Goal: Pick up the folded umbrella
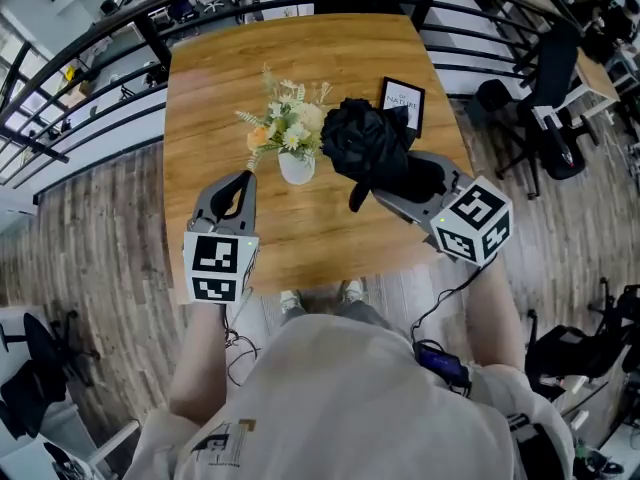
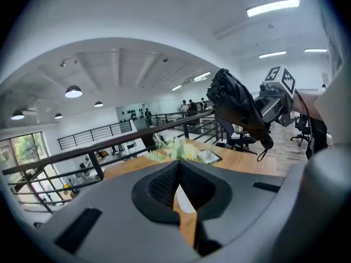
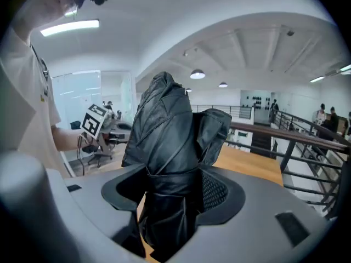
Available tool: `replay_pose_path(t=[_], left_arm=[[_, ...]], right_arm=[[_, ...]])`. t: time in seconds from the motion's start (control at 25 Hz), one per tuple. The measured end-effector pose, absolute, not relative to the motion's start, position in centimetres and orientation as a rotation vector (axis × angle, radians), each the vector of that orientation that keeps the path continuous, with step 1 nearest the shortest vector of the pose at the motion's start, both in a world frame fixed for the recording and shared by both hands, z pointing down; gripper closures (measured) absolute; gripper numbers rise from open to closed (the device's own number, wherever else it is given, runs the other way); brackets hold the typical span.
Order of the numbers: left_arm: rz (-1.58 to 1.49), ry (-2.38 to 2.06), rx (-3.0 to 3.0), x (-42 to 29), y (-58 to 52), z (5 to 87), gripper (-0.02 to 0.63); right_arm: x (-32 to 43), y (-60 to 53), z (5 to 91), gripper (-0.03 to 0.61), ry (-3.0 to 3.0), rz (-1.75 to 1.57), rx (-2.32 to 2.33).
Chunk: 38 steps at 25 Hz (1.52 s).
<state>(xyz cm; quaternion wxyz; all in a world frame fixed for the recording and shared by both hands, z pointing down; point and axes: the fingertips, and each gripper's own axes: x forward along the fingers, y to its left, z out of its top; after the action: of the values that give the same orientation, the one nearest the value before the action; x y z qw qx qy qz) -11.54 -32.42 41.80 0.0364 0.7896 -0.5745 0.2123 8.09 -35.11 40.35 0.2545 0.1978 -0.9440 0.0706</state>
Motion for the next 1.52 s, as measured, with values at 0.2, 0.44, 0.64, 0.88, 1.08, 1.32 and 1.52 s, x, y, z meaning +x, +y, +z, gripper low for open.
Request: replay_pose_path(t=[0.2, 0.44, 0.64, 0.88, 1.08, 1.32, 1.52], left_arm=[[0.495, -1.893, 2.548, -11.9, -33.8, 33.4, 0.598], [0.380, -2.028, 2.661, -11.9, -33.7, 24.6, 0.598], [0.303, -2.103, 2.711, -12.1, -31.8, 20.1, 0.598], [0.249, -2.155, 2.744, -12.2, -29.4, 17.4, 0.598], [0.241, -2.179, 2.719, -12.6, -28.6, 18.7, 0.598], [0.268, -2.130, 2.680, -12.2, -27.8, 21.4, 0.598], [0.300, -2.069, 2.668, -12.1, -27.6, 24.1, 0.598]], right_arm=[[8.4, -35.5, 30.9, 0.287, -2.769, 0.114, 0.726], [10.1, -34.5, 20.5, 0.287, -2.991, -0.014, 0.978], [11.3, -33.0, 15.6, 0.285, -3.055, -0.166, 1.107], [12.1, -30.9, 13.4, 0.284, -3.105, -0.236, 1.177], [12.0, -29.5, 14.2, 0.283, -3.092, -0.289, 1.151], [12.1, -29.2, 17.1, 0.282, -3.080, -0.214, 1.154], [11.8, -29.9, 20.2, 0.283, -3.046, -0.118, 1.165]])
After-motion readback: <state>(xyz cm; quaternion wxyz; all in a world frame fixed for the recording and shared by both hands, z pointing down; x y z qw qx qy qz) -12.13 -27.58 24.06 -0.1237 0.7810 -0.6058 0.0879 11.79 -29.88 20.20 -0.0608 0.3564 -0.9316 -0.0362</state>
